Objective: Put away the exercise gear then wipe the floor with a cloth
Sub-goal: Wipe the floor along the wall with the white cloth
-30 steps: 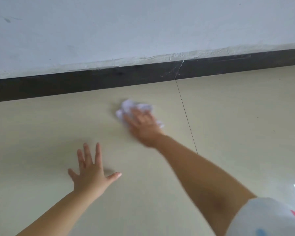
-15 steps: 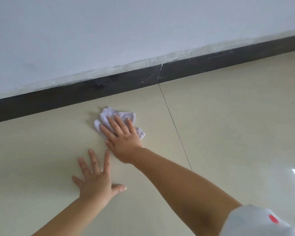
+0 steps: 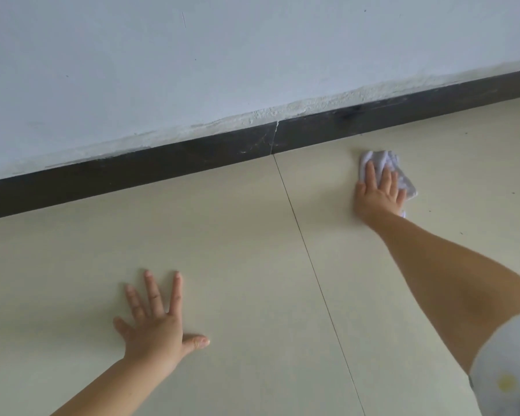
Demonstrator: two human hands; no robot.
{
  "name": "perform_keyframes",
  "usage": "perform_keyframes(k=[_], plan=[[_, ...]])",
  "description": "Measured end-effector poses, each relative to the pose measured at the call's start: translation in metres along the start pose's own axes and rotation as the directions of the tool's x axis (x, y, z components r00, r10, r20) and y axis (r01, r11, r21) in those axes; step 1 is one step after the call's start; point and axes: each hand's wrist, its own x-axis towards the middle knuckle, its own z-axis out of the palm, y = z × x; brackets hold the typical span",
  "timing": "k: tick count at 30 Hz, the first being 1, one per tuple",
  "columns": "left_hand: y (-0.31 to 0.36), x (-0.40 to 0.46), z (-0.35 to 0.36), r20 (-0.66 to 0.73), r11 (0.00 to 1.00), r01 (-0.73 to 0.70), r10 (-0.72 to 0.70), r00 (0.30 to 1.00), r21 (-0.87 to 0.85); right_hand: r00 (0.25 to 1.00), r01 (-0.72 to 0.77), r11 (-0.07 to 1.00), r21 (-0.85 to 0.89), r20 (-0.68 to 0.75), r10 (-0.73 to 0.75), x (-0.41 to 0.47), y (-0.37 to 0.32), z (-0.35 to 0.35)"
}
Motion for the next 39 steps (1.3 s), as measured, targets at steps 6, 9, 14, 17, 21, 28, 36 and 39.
perform_keyframes(k=[6,9,14,17,21,28,36,39], plan=[[0.001,-0.001,-0.002,0.011,1.0,-0.012,0.012,1.0,-0.021,0.909,0.418,0.907,-0.058,0.022,-0.417,-0.129,-0.05,0.069],[0.002,-0.001,-0.003,0.003,1.0,-0.021,0.021,1.0,-0.022,0.862,0.506,0.86,-0.059,0.073,-0.502,-0.174,-0.069,0.094],[0.0,0.0,0.001,-0.037,0.998,-0.043,0.041,0.998,-0.045,0.745,0.667,0.738,-0.098,0.09,-0.661,-0.141,-0.036,0.077],[0.0,0.003,0.003,-0.033,0.999,-0.037,0.036,0.999,-0.038,0.943,0.331,0.94,-0.082,0.062,-0.326,-0.096,0.018,0.049],[-0.001,0.005,0.005,-0.061,0.999,-0.04,0.038,0.997,-0.029,0.998,0.003,1.0,0.006,0.056,-0.003,-0.088,0.069,0.031],[-0.006,0.0,0.002,-0.066,0.997,-0.074,0.071,0.995,-0.036,0.936,0.351,0.933,-0.084,0.006,-0.352,-0.22,-0.008,0.107],[-0.059,-0.006,0.011,-0.193,0.971,-0.222,0.202,0.96,-0.088,0.484,0.871,0.432,-0.235,0.251,-0.838,-0.294,-0.007,0.14],[-0.089,-0.026,0.041,-0.195,0.978,-0.207,0.198,0.961,-0.029,0.8,0.596,0.762,-0.252,0.11,-0.59,-0.246,0.065,0.116]])
